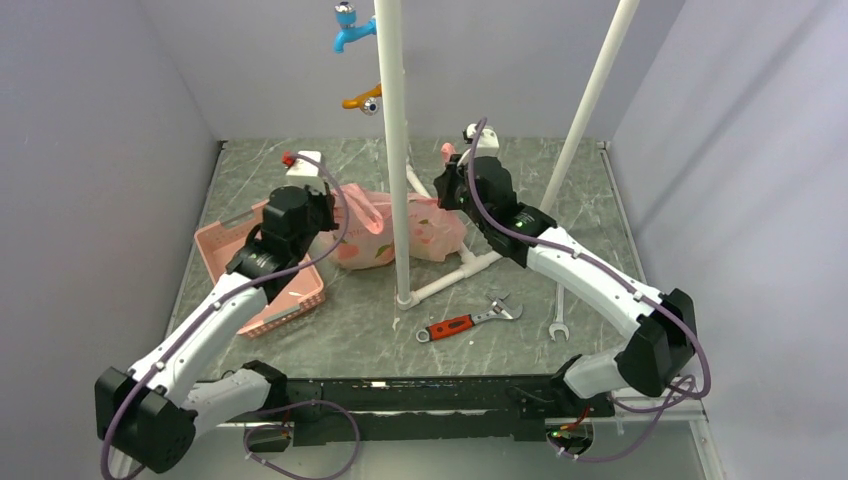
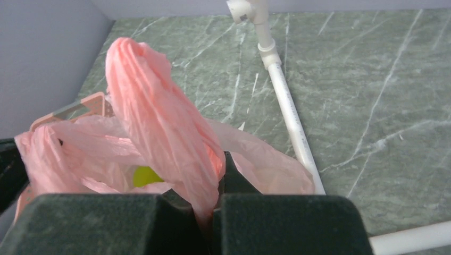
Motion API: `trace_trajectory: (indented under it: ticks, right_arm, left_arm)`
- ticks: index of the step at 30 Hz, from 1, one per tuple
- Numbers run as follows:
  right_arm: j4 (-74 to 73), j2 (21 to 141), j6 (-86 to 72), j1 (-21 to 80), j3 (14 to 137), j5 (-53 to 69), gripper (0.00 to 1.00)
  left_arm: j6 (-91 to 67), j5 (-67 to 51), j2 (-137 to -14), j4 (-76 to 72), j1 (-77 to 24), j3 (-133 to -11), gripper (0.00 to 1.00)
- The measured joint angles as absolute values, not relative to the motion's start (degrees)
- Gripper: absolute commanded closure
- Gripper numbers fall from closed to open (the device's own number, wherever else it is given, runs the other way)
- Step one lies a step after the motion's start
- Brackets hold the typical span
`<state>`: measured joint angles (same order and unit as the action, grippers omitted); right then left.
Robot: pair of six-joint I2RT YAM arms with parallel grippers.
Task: Take the fake fruits out of the plastic bag
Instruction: Adjust the plastic bag at the center of the board.
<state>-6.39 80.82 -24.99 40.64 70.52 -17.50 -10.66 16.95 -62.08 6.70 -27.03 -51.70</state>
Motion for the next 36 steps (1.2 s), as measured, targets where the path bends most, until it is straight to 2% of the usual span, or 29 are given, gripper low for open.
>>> trace_trajectory:
  ticks: [5, 7, 10, 12, 14, 16, 17, 19, 25, 27, 29, 36]
  right_arm:
    - [-4.73, 78.87, -24.03, 37.76, 69.06, -12.71, 1.00]
    - [-4.23, 78.11, -24.21, 36.40, 67.59, -10.98, 1.00]
    - [-4.01, 77.30, -24.34, 35.44, 64.99, -8.80, 1.00]
    - [-3.92, 76.69, -24.34, 34.89, 63.02, -8.03, 1.00]
    - [-3.99, 76.07, -24.25, 34.17, 61.52, -7.20, 1.00]
    - [-4.23, 75.96, -24.12, 33.50, 61.23, -6.83, 1.00]
    - [-4.21, 75.96, -24.08, 33.23, 61.23, -6.61, 1.00]
    - [-4.23, 75.96, -23.90, 32.91, 61.23, -5.85, 1.00]
    - [-4.67, 75.96, -23.55, 32.75, 61.39, -3.46, 1.00]
    - [-4.95, 75.96, -23.51, 32.73, 61.65, -2.48, 1.00]
    - [-4.97, 75.94, -23.49, 32.71, 61.78, -1.91, 1.00]
    - [-5.04, 74.72, -23.59, 32.71, 61.76, 0.78, 1.00]
  left_arm:
    - [-16.47, 9.04, -60.05, 4.03, -22.20, -50.74, 1.00]
    - [-18.04, 6.13, -61.54, 4.21, -20.99, -50.96, 0.92]
    - [-18.48, 2.92, -64.14, 5.48, -19.88, -51.46, 0.75]
    - [-16.95, 1.37, -65.14, 6.96, -19.11, -51.77, 0.54]
    - [-15.11, 0.54, -65.04, 8.23, -18.50, -51.79, 0.39]
    - [-12.97, 0.93, -64.03, 8.84, -18.55, -51.70, 0.30]
    - [-11.77, 1.54, -63.13, 8.86, -19.03, -51.44, 0.22]
    - [-9.02, 3.38, -60.38, 8.93, -20.73, -50.59, 0.14]
    - [-2.44, 7.53, -52.38, 7.77, -29.45, -48.21, 0.09]
    - [-0.49, 6.79, -51.53, 7.99, -30.59, -48.27, 0.03]
    - [1.26, 5.26, -52.88, 9.67, -30.63, -49.95, 0.01]
    - [5.61, 2.72, -64.51, 17.56, -31.70, -62.70, 0.01]
